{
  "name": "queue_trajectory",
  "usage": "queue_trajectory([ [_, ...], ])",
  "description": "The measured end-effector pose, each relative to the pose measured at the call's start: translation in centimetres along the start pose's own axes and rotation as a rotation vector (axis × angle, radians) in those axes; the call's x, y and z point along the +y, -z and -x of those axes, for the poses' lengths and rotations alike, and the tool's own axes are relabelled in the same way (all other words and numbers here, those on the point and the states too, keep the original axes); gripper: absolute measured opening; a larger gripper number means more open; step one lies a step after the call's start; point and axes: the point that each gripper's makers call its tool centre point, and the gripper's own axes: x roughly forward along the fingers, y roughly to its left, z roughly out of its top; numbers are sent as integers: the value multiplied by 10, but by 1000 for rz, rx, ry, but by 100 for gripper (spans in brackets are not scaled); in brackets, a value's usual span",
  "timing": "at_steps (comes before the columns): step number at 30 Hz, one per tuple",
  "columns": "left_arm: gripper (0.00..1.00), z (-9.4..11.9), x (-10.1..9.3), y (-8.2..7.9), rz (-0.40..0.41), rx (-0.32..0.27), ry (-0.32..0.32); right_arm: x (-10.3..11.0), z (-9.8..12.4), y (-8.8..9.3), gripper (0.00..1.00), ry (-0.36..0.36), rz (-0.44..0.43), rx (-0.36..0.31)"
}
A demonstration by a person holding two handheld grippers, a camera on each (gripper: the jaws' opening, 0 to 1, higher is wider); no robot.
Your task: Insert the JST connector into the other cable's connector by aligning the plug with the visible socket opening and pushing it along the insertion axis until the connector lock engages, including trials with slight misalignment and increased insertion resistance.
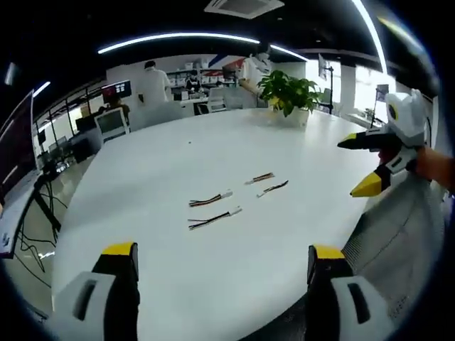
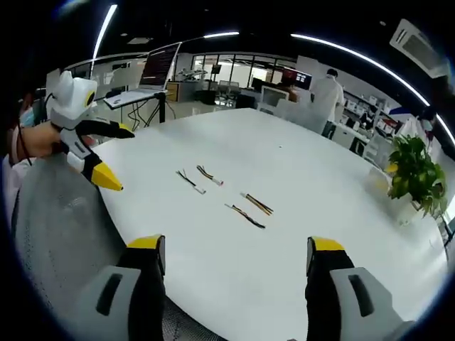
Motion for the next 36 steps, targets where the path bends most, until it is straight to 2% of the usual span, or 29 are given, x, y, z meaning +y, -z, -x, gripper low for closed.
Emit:
queue_trajectory([
  [2,98,-1,-1,5,-2,28,8,0,0,0,80,-1,1,0],
  [5,98,0,-2,2,-1,9,7,0,1,-1,80,-1,1,-5],
  [12,97,0,-1,1,0,5,7,-1,1,-1,80,-4,-6,-10],
  [17,97,1,0,-1,26,-9,9,-1,0,-2,79,-7,-10,-15],
  [20,98,-1,0,2,45,8,12,0,0,-2,79,-10,-12,-16],
  [36,98,-2,1,2,43,9,5,1,-2,0,77,-29,-29,-7],
])
